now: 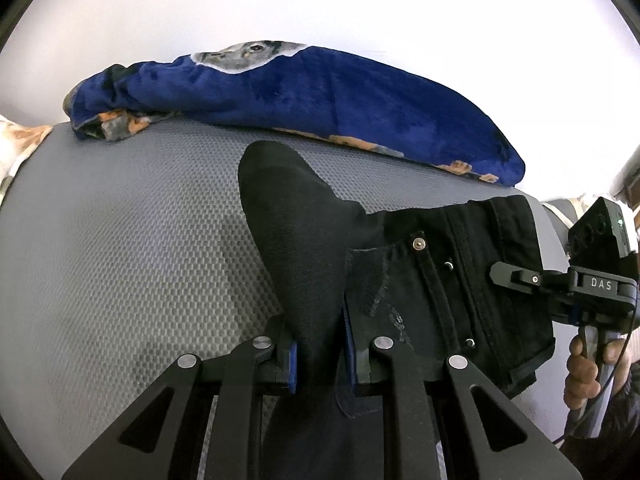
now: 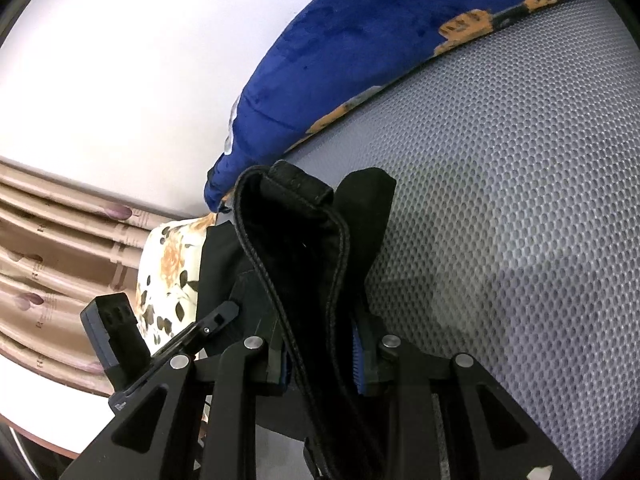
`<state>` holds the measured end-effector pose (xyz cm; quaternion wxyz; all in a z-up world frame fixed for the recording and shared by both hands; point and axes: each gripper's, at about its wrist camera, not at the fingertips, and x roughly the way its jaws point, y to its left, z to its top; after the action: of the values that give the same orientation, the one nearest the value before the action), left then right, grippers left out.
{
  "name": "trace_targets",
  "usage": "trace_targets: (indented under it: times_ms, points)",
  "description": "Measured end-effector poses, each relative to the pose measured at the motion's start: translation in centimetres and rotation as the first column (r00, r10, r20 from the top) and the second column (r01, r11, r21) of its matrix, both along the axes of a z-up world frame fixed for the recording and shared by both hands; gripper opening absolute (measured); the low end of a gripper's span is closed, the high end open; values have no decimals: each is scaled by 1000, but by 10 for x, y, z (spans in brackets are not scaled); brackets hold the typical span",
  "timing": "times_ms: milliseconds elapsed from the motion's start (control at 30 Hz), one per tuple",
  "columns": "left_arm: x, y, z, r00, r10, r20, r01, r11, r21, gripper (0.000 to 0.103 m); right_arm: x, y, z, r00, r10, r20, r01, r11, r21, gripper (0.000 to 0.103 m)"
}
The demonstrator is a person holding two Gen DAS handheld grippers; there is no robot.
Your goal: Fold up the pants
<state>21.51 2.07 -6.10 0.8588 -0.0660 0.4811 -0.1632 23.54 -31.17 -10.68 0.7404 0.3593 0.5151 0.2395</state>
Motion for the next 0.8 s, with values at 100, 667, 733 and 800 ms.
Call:
trace_targets:
  times_ms: [100, 667, 733, 800]
  points:
    - [9, 1, -5, 1000, 8, -11, -8, 1000, -5, 18, 4, 0, -2, 1000, -6, -12, 6, 1000, -6, 23]
    - [22, 18, -55, 999, 27, -43, -27, 1000, 3, 43, -8, 14, -13, 999, -47, -1, 44, 943, -331, 47]
    - [16, 21, -56, 999, 24, -42, -24, 1000, -12, 44, -14, 20, -9, 999, -36, -8, 31, 935, -353, 48]
    - [7, 24, -56, 999, 23, -40, -24, 999, -24, 45, -23, 24, -8, 1000, -28, -10, 22, 927, -375, 49]
